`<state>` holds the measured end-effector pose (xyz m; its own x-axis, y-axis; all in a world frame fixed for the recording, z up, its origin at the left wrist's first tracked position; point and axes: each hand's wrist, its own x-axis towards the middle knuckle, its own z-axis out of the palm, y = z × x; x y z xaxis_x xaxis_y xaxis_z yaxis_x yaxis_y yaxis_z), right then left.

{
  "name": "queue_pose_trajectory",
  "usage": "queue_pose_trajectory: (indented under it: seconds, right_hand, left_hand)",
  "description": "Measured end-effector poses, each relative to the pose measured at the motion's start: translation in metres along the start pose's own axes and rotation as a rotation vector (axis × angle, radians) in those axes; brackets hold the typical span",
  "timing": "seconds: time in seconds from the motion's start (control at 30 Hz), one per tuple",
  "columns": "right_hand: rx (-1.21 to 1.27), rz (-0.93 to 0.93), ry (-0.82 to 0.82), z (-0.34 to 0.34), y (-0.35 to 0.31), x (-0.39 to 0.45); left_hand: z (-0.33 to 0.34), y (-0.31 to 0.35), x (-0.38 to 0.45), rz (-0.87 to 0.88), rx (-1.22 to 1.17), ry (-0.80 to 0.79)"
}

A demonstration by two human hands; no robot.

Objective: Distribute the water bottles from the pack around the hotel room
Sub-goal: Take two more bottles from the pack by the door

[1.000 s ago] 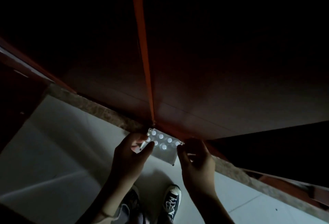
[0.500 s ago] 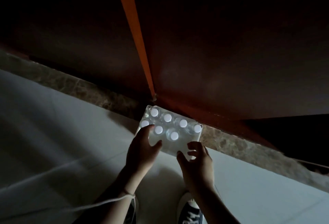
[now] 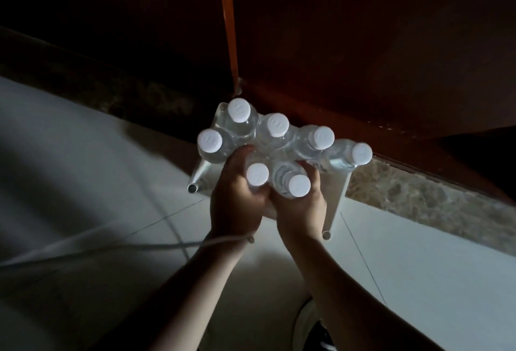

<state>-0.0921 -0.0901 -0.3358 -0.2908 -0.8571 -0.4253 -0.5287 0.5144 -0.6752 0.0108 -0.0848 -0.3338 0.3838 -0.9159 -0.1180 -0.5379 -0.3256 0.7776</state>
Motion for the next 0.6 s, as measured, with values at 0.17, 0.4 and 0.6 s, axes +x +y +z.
queue_pose_trajectory:
  seconds: [0.17, 0.4, 0.6]
  right_hand:
    - [-0.058, -0.045, 0.011, -0.007, -0.004, -0.001]
    - [0.074, -0.074, -0.115, -0.102, -0.079, -0.049]
    - [0.335, -0.211, -0.277, -0.227, -0.233, -0.114]
  left_hand:
    - [-0.009, -0.001, 0.003, -0.017, 0.132, -0.037]
    - [-0.103, 0.098, -0.021, 0.002, 0.012, -0.103]
    - [-0.235, 0.258, -0.017, -0.005, -0.331, -0.165]
